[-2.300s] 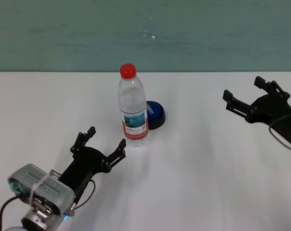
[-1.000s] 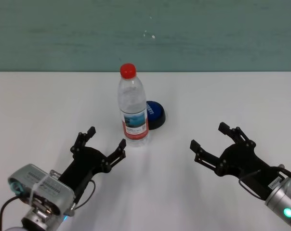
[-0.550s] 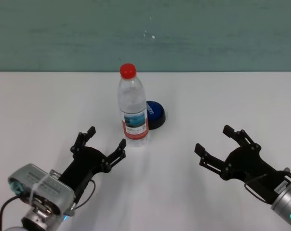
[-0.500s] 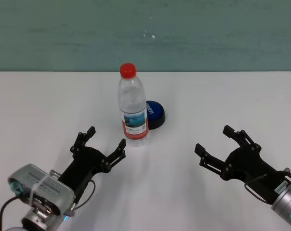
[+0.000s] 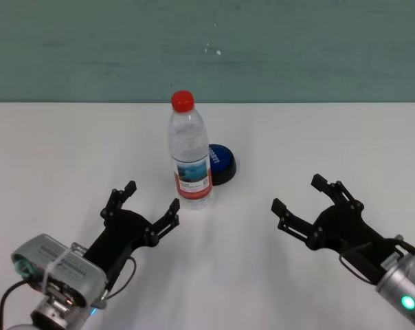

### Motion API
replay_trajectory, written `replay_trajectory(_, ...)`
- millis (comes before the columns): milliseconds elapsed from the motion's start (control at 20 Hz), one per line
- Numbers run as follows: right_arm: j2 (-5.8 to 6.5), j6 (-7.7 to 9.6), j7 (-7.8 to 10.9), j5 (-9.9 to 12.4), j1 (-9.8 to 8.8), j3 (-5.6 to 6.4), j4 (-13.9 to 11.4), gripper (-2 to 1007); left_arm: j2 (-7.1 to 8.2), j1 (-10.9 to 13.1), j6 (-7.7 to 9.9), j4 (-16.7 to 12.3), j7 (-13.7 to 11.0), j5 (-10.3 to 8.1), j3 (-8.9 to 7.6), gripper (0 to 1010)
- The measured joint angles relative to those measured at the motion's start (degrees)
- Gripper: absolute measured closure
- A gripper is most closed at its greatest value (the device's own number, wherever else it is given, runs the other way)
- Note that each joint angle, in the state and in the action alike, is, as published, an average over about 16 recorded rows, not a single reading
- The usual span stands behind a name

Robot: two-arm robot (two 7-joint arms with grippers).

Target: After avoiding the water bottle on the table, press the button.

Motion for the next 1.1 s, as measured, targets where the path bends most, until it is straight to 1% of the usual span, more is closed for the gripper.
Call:
replay_trajectory(350, -1.2, -0.48, 1.03, 0.59, 3.31, -1.78, 3.71, 1, 0.0, 0.0, 0.0, 0.0, 0.0, 0.0, 0.0, 10)
replay_trajectory(650, -1.66, -0.48, 1.68, 1.08, 5.61, -3.02, 6.88, 1, 0.0, 0.0, 0.0, 0.0, 0.0, 0.0, 0.0, 10)
replay_trajectory(850, -1.84, -0.48, 1.69, 1.23, 6.61, -3.43, 8.71, 1, 0.0, 0.0, 0.0, 0.0, 0.0, 0.0, 0.0, 10)
replay_trajectory(1100, -2.01, -0.58, 1.27, 0.87, 7.35, -3.57, 10.52, 1, 0.0, 0.0, 0.0, 0.0, 0.0, 0.0, 0.0, 10)
